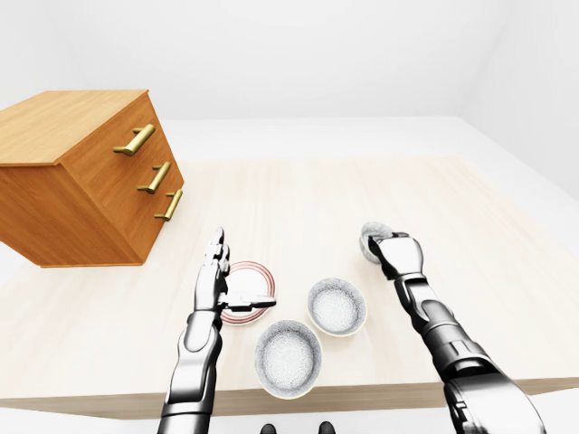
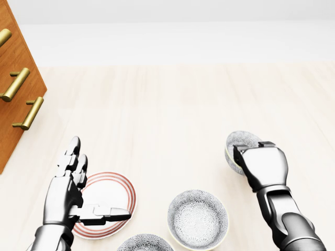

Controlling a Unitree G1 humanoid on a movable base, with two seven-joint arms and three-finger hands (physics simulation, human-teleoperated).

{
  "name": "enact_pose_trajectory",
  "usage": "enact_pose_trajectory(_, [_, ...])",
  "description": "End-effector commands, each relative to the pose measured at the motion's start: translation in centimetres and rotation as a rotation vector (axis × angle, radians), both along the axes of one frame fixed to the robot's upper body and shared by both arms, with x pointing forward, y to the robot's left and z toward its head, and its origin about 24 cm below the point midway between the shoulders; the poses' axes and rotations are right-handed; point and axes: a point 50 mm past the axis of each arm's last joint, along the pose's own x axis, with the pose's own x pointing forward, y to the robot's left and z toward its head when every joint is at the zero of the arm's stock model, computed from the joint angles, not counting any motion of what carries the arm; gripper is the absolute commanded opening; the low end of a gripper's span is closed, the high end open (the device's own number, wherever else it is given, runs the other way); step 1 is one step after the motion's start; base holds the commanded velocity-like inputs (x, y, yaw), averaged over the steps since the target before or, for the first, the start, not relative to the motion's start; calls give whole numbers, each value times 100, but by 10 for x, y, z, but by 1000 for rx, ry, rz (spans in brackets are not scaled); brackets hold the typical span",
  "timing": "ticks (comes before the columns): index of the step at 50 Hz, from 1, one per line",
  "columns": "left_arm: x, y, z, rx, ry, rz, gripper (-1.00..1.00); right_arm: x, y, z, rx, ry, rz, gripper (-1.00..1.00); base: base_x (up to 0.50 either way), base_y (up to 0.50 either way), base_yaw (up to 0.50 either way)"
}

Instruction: Stack the bowl at the front on the bowl in the middle.

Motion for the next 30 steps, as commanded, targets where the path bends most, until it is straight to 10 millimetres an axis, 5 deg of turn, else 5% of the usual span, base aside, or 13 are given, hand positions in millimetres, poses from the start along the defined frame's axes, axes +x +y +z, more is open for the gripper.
enact_pose_trajectory(1, [0,-1,-2,2,4,-4,100,11,-1,12,23,-28,-14,-100,0,0,0])
enact_pose_trajectory(13, [0,-1,0,-2,2,-4,100,10,-13,41,36,-174,-29,-100,0,0,0])
enact_pose_trajectory(19, [-1,-1,0,-4,1,-6,100,-4,-9,93,-54,-390,36,-100,0,0,0])
enact_pose_trajectory(24, [-1,-1,-1,-5,0,-6,100,-7,-9,101,-65,-403,31,-100,0,0,0])
enact_pose_trajectory(25, [0,-1,-2,-8,2,-6,100,-17,-5,123,-95,-438,51,-100,0,0,0])
enact_pose_trajectory(30, [-1,-1,0,-12,4,-5,100,-33,-2,154,-116,-481,43,-100,0,0,0])
